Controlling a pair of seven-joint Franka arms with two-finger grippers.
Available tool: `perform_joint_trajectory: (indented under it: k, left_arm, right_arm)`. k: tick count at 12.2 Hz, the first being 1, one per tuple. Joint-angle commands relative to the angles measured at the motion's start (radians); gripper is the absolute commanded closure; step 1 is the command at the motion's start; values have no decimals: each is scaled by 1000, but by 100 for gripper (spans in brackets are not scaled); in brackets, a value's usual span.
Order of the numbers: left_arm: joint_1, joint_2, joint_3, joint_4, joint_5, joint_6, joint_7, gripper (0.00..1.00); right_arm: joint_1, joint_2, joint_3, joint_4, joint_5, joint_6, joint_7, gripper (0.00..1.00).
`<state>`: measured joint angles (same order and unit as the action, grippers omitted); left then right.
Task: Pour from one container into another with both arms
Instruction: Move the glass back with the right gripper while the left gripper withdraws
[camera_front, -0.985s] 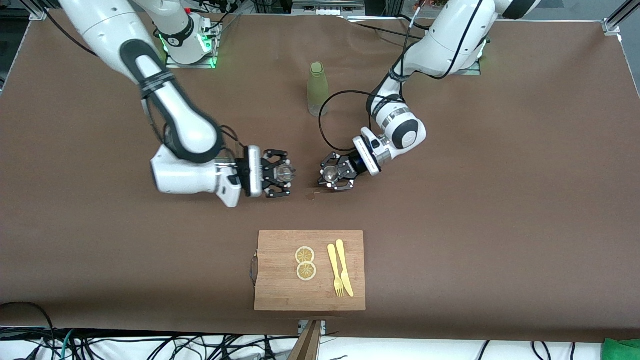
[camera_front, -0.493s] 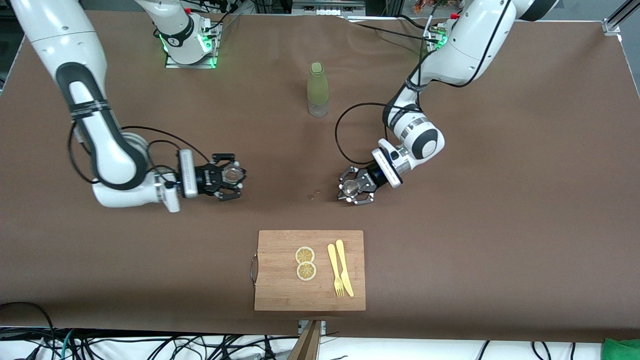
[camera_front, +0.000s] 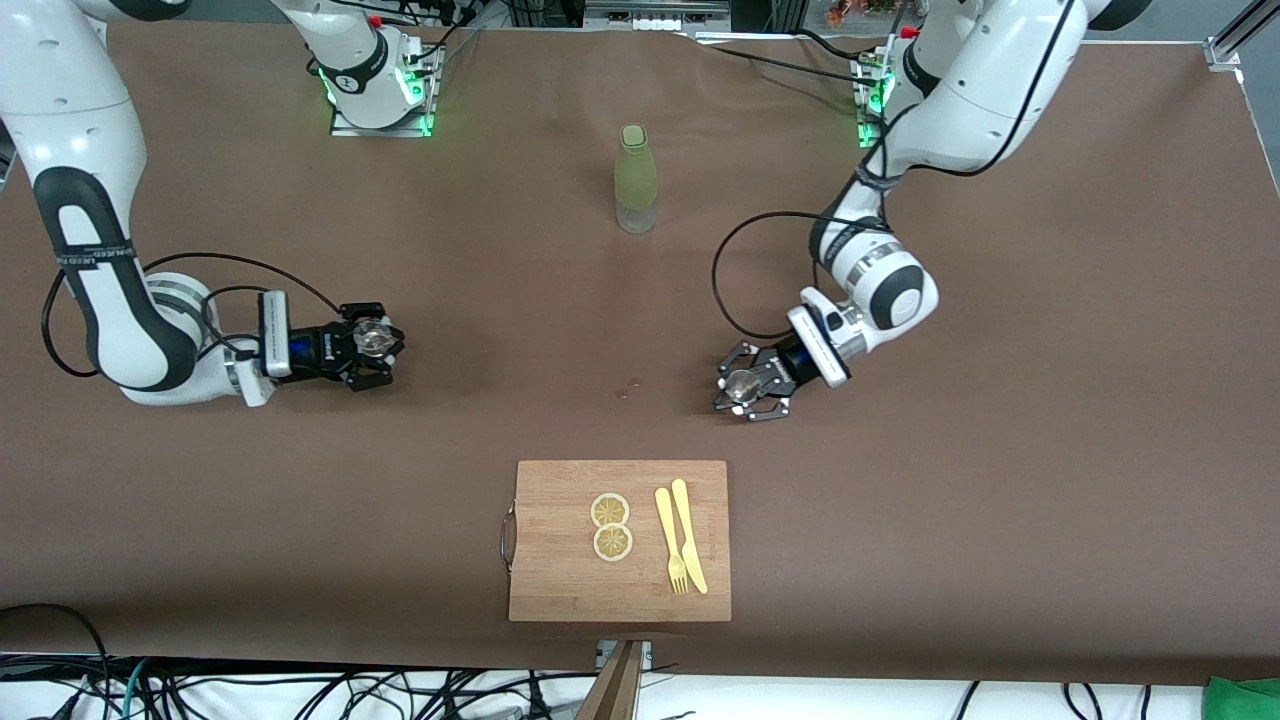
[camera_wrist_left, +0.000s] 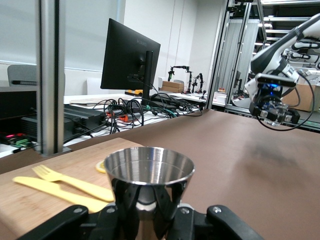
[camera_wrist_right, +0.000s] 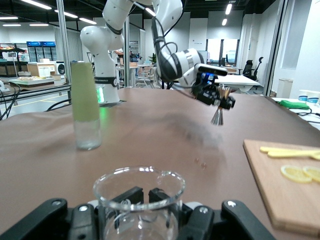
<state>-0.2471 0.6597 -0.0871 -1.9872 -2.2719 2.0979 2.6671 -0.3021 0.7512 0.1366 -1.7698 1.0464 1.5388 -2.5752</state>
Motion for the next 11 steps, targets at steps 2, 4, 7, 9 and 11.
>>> perform_joint_trajectory:
  k: [2, 4, 7, 9, 11]
  left_arm:
    - [150, -78, -17, -59, 228, -64, -100, 100]
    - [236, -91, -16, -61, 360, -122, -156, 100]
    - [372, -89, -14, -68, 547, -220, -209, 100]
    - [448, -88, -13, -70, 658, -275, -248, 100]
    - [512, -84, -10, -79, 751, -317, -249, 100]
  right_arm:
    - [-15, 49, -84, 1, -38, -45, -66, 96]
    - [-22, 56, -114, 0, -69, -45, -97, 96]
    - [-23, 106, -149, 0, -78, -45, -129, 95]
    - [-25, 122, -152, 1, -79, -43, -160, 95]
    - [-29, 131, -170, 3, -80, -37, -163, 95]
